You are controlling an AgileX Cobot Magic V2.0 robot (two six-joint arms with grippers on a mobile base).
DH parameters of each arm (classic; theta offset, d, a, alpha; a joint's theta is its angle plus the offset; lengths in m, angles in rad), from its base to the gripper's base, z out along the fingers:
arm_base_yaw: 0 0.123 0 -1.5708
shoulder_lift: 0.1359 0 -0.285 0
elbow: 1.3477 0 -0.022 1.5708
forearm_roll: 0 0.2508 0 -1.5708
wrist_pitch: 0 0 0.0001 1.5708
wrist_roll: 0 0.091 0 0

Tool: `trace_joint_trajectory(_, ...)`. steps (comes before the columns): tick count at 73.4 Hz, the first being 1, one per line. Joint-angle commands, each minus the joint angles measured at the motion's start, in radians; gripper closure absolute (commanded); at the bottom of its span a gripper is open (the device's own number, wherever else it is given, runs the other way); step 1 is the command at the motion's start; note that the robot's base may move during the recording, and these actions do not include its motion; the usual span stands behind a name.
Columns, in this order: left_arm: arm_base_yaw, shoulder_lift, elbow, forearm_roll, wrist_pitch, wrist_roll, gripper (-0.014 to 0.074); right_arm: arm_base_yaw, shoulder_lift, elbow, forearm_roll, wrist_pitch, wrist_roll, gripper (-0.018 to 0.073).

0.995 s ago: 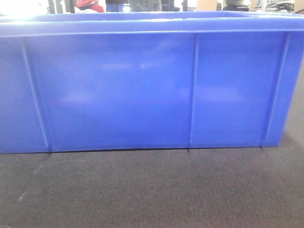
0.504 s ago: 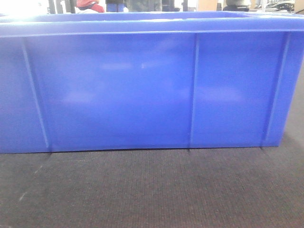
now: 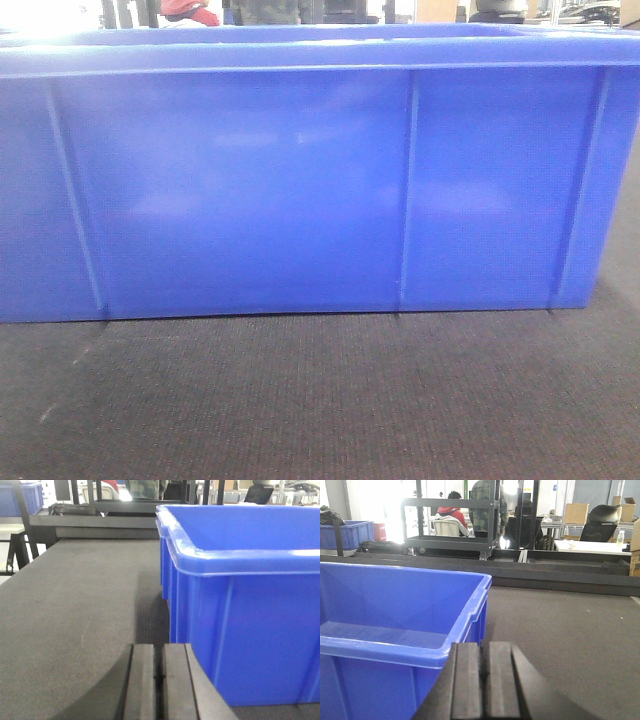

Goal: Move blue bin to conveyor side
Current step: 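Open both grippers and withdraw them from the bin's rim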

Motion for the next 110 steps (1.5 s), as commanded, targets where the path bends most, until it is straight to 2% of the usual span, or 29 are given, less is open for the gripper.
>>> trace_joint_trajectory(1,0.004,-0.005,0.004,-0.005,-0.053,0.001,0.0623,-0.001,-0.005,0.0,-0.008,-0.025,-0.008,0.0644)
trace_joint_trajectory(73,0.004,-0.005,0.004,-0.005,-0.059,0.001,0.0623,-0.003,-0.005,0.0,-0.011,-0.031,-0.008,0.0644)
trace_joint_trajectory(80,0.004,-0.005,0.004,-0.005,-0.059,0.001,0.0623,-0.028,-0.005,0.003,-0.013,-0.056,-0.008,0.0644)
trace_joint_trajectory(91,0.004,-0.005,0.004,-0.005,-0.059,0.001,0.0623,-0.107,-0.005,0.042,-0.007,-0.098,-0.02,0.0644)
trace_joint_trajectory(96,0.004,-0.005,0.004,-0.005,-0.059,0.001,0.0623,-0.146,-0.005,0.089,0.035,-0.151,-0.052,0.0644)
trace_joint_trajectory(110,0.004,-0.005,0.004,-0.005,-0.059,0.001,0.0623,-0.213,-0.012,0.262,0.127,-0.315,-0.057,0.0644)
